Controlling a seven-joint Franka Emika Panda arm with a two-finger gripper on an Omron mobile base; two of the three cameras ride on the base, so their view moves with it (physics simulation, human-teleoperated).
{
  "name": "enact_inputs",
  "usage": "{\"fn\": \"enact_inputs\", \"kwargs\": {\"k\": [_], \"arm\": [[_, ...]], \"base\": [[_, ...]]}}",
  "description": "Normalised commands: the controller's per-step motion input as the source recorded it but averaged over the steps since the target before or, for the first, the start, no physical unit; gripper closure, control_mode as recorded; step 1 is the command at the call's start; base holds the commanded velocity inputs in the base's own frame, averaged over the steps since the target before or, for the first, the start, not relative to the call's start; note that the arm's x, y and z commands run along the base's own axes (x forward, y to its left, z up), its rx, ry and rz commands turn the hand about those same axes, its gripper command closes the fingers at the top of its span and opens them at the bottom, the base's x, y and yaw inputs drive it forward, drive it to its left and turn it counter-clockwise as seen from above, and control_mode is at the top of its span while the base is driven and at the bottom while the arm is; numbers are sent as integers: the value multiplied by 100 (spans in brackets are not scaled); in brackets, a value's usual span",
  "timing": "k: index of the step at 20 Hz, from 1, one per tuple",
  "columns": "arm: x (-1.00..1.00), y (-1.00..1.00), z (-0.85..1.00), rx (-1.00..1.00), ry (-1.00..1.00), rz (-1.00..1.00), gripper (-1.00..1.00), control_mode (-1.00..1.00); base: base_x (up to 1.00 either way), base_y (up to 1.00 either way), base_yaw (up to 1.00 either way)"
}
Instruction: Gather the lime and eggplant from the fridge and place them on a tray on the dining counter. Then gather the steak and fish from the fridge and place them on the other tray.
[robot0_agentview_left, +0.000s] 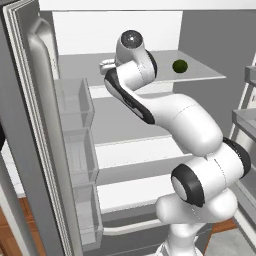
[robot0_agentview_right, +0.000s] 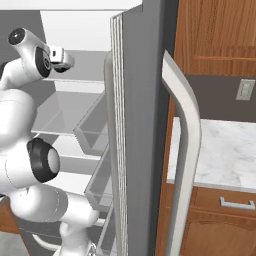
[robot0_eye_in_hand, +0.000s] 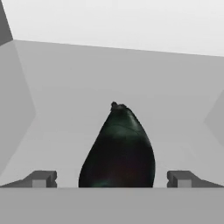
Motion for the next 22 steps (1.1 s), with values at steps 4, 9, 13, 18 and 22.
{"fn": "enact_inputs", "kwargs": {"k": [4,9,13,18,22], "arm": [[34,-7,-24,0,0,0,-100,-100],[46,1,-10,0,0,0,-100,-100],[26,0,-9,1,0,0,100,-100],[2,-1,-17,1,0,0,100,-100],[-26,0,-6,5,-3,0,100,-100]], "base": [[0,0,0],[0,0,0],[0,0,0],[0,0,0],[0,0,0]]}}
